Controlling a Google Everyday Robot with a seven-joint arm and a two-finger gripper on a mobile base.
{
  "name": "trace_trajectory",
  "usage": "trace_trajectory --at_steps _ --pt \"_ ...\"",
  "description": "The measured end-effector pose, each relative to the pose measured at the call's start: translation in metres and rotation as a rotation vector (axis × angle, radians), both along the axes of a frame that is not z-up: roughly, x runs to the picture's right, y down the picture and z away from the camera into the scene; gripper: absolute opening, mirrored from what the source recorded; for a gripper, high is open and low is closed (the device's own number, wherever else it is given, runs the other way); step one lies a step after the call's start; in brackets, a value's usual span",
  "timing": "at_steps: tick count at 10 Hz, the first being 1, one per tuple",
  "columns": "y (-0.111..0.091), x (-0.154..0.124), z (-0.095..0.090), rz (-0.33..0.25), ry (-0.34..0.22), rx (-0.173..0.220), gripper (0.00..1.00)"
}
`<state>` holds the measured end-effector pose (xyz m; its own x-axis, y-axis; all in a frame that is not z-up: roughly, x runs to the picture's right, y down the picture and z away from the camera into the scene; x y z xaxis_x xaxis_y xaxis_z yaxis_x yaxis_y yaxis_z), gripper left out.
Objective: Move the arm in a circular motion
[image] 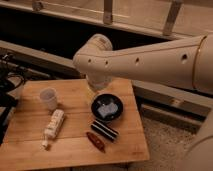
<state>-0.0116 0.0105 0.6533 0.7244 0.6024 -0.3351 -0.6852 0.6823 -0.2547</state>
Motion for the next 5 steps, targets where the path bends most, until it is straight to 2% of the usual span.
trace_trajectory --at_steps 5 --pt "0.0078 -0.0013 -0.008 -0.006 0.0 0.001 1.0"
